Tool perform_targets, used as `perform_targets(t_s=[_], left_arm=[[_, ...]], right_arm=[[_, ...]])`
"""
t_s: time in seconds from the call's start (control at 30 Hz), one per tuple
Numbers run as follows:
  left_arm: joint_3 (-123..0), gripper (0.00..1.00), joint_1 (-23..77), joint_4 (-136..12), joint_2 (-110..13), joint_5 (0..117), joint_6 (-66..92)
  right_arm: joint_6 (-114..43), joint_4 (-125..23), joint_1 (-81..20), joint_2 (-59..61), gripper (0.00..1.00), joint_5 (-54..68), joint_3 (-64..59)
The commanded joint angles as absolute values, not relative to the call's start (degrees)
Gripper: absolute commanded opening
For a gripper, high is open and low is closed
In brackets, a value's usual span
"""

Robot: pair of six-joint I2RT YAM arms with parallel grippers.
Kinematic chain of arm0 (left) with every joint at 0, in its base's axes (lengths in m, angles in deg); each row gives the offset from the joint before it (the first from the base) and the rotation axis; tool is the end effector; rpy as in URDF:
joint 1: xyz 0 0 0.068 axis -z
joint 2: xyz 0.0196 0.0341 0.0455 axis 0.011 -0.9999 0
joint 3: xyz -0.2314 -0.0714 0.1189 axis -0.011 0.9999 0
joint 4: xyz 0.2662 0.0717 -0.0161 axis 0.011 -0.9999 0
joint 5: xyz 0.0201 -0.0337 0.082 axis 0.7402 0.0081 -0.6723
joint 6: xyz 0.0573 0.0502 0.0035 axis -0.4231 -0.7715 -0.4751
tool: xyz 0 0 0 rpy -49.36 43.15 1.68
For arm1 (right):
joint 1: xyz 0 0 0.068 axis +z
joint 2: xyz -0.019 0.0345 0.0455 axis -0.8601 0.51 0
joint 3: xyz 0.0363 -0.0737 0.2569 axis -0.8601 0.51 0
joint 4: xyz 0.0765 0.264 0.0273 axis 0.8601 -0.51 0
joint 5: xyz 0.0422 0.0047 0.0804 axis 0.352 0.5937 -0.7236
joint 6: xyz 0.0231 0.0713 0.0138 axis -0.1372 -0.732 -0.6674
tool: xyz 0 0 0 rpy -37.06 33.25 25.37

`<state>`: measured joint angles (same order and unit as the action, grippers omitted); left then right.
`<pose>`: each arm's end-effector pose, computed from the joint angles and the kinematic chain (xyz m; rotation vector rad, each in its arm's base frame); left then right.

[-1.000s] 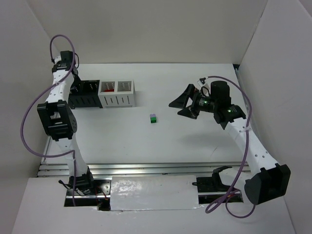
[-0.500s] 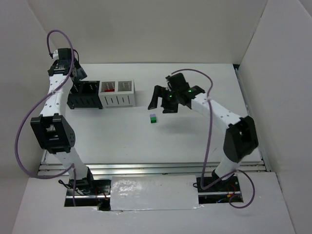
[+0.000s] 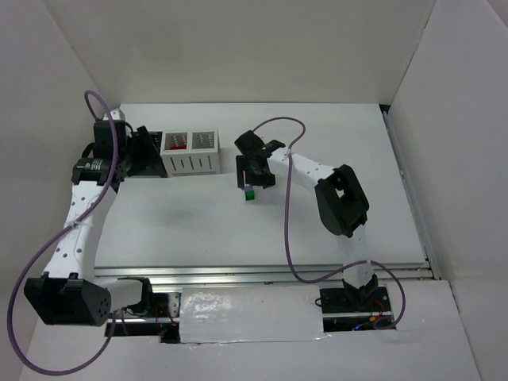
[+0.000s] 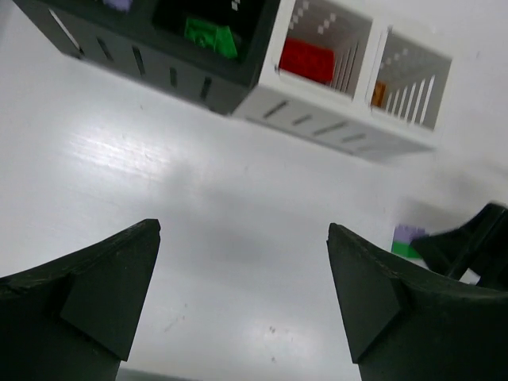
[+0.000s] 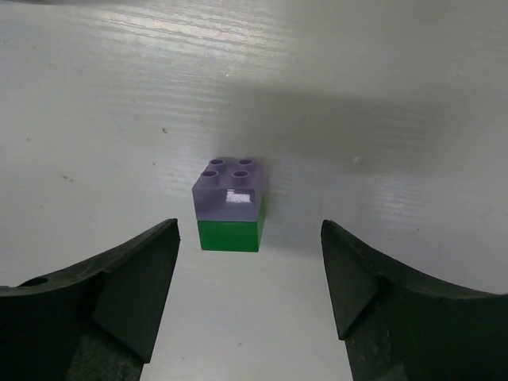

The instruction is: Sort the legos into containers by color

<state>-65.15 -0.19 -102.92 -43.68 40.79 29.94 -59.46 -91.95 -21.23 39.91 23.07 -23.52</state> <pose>0.3030 0.0146 0.3662 -0.6391 2.0550 -0.1083 0.3774 0.2842 0.1658 -0.1334 2.6883 0.1801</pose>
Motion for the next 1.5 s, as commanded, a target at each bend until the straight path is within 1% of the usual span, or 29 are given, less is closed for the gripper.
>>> perform_targets(t_s=[0.0,0.23,0.27,0.33,0.4,0.5,0.77,0.8,0.83,0.87,0.9,0.97,1.03,1.07,1.13,1.17,1.2,1.23,1.3,1.37,1.4,1.47], left_arm=[[-61.4,0.99,0.1,-103.5,-40.4,46.0,29.1],[-56.8,0.99,0.1,-104.9,-35.5,46.9,27.8],[-56.7,0.99,0.1,-104.9,-35.4,47.3,27.8],[-56.9,1.0,0.1,-105.2,-35.8,48.9,27.9],[-57.0,1.0,0.1,-105.5,-36.0,49.5,27.8],[-57.7,0.99,0.1,-105.6,-36.2,50.9,27.6],[-56.4,1.0,0.2,-104.9,-36.2,53.1,27.3],[-56.3,1.0,0.2,-104.8,-36.2,53.1,27.3],[-56.3,0.99,0.2,-104.6,-36.4,53.3,27.2],[-56.5,0.99,0.2,-104.6,-36.5,53.5,27.2],[-56.8,0.99,0.2,-104.7,-36.9,53.9,27.2],[-57.2,1.0,0.2,-104.4,-37.0,55.2,27.1],[-58.1,1.0,0.1,-104.0,-37.9,58.8,27.0],[-58.5,1.0,0.2,-103.7,-38.3,60.7,26.9],[-60.1,0.99,0.2,-103.5,-40.2,68.1,27.5],[-60.6,0.99,0.2,-103.1,-40.9,71.2,29.2],[-60.6,0.99,0.2,-102.1,-42.2,77.8,30.5],[-60.2,1.0,2.4,-100.6,-42.7,81.2,34.0],[-58.2,0.99,4.4,-94.1,-43.4,88.8,38.6],[-55.9,1.0,8.4,-86.5,-43.6,91.6,46.1],[-55.3,0.99,10.8,-84.2,-43.7,93.3,48.5],[-54.2,1.0,12.7,-81.0,-44.1,94.0,54.3]], right_arm=[[-58.0,-92.0,-20.0,40.0,0.78,26.7,-26.0],[-58.3,-87.5,-17.3,38.5,0.74,26.0,-20.1],[-58.3,-87.6,-17.2,38.8,0.69,25.8,-20.1],[-58.2,-87.2,-17.1,40.0,0.65,26.0,-20.5],[-58.2,-86.8,-17.1,40.7,0.63,26.4,-20.5],[-57.9,-86.5,-17.1,41.5,0.56,28.1,-20.8],[-56.8,-84.9,-17.1,42.5,0.51,30.3,-20.4],[-56.8,-84.5,-17.1,42.6,0.47,30.4,-20.3],[-56.3,-84.3,-17.1,42.6,0.36,30.4,-20.2],[-56.2,-84.2,-17.1,42.6,0.29,30.4,-20.0],[-56.2,-84.9,-17.1,42.5,0.17,30.4,-20.3],[-56.4,-85.5,-16.9,41.3,0.11,30.2,-19.7],[-55.4,-83.6,-16.2,35.9,0.0,29.0,-17.5],[-54.0,-81.7,-15.8,29.7,0.0,23.4,-13.0],[-48.2,-75.0,-15.1,22.9,0.0,16.1,-5.5],[-46.2,-73.2,-15.0,16.3,0.0,7.4,-3.4],[-42.7,-70.5,-14.9,13.2,0.0,3.6,-1.4],[-41.5,-69.8,-15.0,8.4,0.0,0.8,1.4],[-38.1,-69.8,-15.0,4.9,0.0,-5.4,2.6],[-35.8,-70.6,-14.9,1.0,0.0,-8.9,3.1],[-35.5,-70.5,-15.0,-0.2,0.0,-11.1,3.3],[-35.4,-68.4,-15.0,-4.0,0.0,-12.3,4.7]])
